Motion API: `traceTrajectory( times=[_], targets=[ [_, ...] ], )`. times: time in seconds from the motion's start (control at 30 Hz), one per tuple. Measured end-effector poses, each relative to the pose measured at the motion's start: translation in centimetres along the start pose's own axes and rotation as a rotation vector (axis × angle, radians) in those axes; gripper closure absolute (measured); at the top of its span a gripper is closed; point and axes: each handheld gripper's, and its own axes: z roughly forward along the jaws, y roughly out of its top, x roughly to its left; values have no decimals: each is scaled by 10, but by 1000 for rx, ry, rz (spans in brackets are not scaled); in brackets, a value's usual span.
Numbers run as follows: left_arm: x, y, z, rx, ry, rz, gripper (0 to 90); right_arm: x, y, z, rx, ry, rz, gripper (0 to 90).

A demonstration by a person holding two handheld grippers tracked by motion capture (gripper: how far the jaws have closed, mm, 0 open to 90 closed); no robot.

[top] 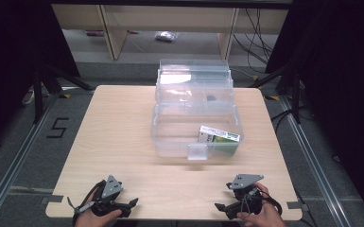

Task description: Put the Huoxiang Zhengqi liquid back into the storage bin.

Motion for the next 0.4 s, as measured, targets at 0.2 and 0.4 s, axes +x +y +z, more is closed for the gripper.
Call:
traceTrajectory(
  times=[0.2,0.4],
  targets=[
    [0,0,0,0,0,0,167,0,0,0,1,-23,5,165],
    [0,0,0,0,0,2,167,-2,0,0,19,-31,16,165]
  ],
)
